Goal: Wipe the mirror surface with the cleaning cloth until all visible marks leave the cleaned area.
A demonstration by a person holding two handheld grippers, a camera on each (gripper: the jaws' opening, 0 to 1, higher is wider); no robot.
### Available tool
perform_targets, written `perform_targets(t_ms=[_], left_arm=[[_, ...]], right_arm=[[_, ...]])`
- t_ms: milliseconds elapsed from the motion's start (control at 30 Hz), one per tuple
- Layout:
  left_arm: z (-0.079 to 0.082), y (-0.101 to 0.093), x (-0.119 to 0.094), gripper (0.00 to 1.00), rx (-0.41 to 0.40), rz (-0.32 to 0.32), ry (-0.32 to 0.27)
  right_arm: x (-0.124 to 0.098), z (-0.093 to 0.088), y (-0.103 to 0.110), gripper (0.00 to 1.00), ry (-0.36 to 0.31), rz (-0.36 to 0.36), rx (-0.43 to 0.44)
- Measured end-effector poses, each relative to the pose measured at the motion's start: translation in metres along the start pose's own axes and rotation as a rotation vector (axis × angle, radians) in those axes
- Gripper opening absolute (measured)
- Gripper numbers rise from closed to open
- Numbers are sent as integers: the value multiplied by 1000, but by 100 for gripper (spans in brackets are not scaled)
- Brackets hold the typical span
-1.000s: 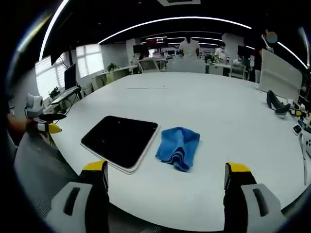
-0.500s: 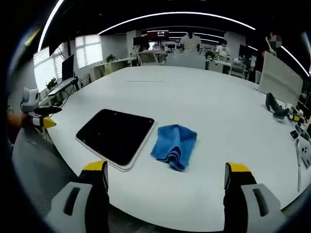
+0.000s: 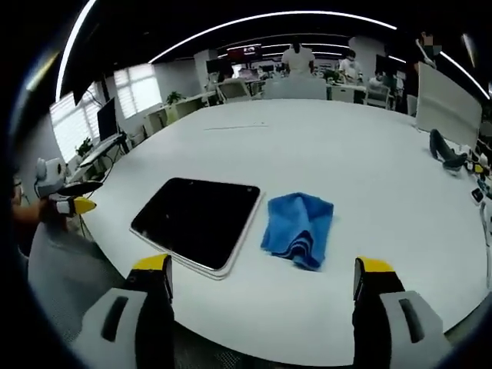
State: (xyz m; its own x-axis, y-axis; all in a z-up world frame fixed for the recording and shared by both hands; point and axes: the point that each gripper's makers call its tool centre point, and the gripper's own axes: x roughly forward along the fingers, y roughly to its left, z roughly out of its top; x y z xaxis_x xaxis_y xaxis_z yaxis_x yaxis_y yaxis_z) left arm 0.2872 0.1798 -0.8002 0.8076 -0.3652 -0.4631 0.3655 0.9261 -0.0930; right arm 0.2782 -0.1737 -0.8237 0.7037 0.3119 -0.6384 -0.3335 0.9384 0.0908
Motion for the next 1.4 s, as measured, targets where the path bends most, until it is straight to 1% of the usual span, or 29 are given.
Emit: perform_targets(t_ms=[33,100,167,200,300,333,433,467,533,633,700,767,833,867,933,1000,1033,1100,1167,1267,1333,1400], left_arm=[[1,0,0,99,40,1,0],[1,-1,0,99,25,-4,-8],[-5,-2,1,99,-31,-25,19],[-7,-2,2,99,-35,-29,26],[-2,-2,1,99,8,-23,6],[-2,-2,1,99,6,-25,3],[-3,2,1,99,-50,-21,-2],[-3,1,2,99,-69,-30,1],[-4,0,2,99,-65,-32,3],[-1,3,0,99,-80,-14,-13],[2,2,-1,99,-63,-10,-25],[6,-2,-1,99,-55,-20,-41],[10,-3,-2,99,-32,-17,-54],[12,-2,-2,99,-23,-11,-67],[17,-1,-3,99,-62,-5,-90],[19,-3,-2,99,-51,-10,-95],[17,-6,-1,99,-19,-17,-83],[14,-7,1,99,-15,-21,-66],[12,-6,1,99,-37,-16,-57],[8,-5,2,99,-17,-12,-32],[6,-4,2,99,-8,-9,-16],[7,-3,1,99,3,-2,-19]], right_arm=[[2,0,3,98,1,13,-24],[3,2,9,98,-3,29,-41],[2,3,5,98,-12,20,-20],[0,5,0,99,-39,3,11],[-1,0,-4,99,-23,-14,18],[-1,0,-4,99,-24,-14,18],[-2,4,-4,99,-42,-23,0],[-4,5,-6,99,-53,-28,16],[-5,5,-9,99,-58,-40,28],[-7,8,-8,99,-73,-46,8],[-9,9,-10,99,-71,-55,-26],[-14,12,-13,99,-81,-59,-49],[-18,11,-13,98,-72,-66,-78],[-20,9,-10,98,-71,-57,-76],[-20,3,-5,98,-42,-47,-63],[-18,7,-6,98,-44,-53,-66],[-14,14,-9,98,-68,-52,-17],[-12,13,-12,98,-61,-40,60],[-10,10,-19,98,-54,-55,37],[-8,4,-18,98,-43,-59,43],[-8,2,-17,98,-46,-63,43],[-8,3,-20,98,-41,-75,53]])
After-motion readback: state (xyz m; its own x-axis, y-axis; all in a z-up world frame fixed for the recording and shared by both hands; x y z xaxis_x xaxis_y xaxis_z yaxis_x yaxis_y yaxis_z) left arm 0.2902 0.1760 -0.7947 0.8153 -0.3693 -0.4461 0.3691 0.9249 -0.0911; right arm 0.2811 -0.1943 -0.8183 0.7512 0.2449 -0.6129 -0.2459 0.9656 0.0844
